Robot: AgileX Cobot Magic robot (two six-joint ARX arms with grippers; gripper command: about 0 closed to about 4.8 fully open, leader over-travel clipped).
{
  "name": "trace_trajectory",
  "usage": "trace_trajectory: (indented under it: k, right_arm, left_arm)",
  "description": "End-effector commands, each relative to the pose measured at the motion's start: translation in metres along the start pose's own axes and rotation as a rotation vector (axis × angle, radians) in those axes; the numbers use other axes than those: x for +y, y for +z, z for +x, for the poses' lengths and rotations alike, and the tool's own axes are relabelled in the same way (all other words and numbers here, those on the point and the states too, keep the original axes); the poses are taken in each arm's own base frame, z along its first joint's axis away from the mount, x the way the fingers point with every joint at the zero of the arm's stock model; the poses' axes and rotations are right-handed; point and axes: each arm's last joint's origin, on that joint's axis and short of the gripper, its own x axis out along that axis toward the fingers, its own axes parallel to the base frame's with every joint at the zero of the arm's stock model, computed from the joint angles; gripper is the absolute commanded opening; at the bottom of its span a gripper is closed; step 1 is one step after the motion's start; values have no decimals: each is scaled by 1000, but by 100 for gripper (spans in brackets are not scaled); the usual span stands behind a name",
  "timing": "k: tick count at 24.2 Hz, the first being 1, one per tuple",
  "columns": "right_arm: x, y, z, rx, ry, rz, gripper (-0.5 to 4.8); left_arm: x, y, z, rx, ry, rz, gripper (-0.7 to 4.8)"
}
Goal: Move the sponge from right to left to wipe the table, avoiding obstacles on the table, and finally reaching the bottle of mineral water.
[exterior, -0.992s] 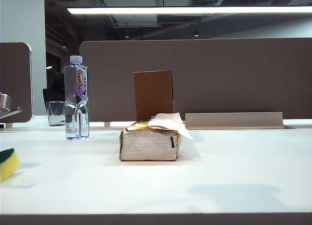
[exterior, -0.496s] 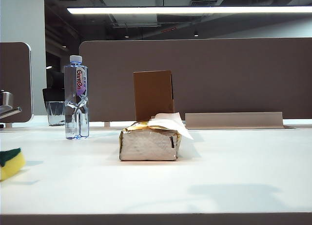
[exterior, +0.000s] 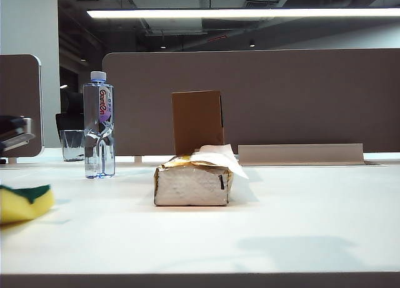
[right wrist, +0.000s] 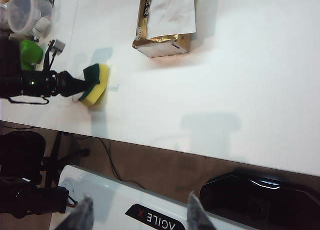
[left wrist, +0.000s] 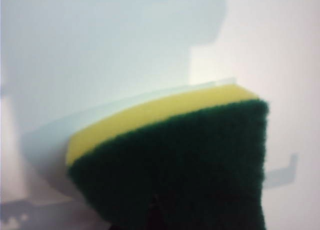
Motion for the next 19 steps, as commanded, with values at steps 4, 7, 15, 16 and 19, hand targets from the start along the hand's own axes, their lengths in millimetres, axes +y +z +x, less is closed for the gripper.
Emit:
trace_trajectory:
  k: [4,7,15,16,19]
  right_arm:
    - [2,2,-1,-17,27,-20,242]
    - [2,3,-1,-23,37,-24,242]
    - [3,4,-1,-29,50,-18,242]
    - [3,4,-1,-30,56,-20,242]
    - [5,6,-1,-38,89,-28,242]
  left_arm:
    - [10,37,13,-63,51,18,-5]
    - [13,53,17,-67,52,20,-5]
    - [20,86,27,-80,53,24,-5]
    - [21,89,28,-82,54,25,-5]
    - [23,101,32,-87,54,26,-5]
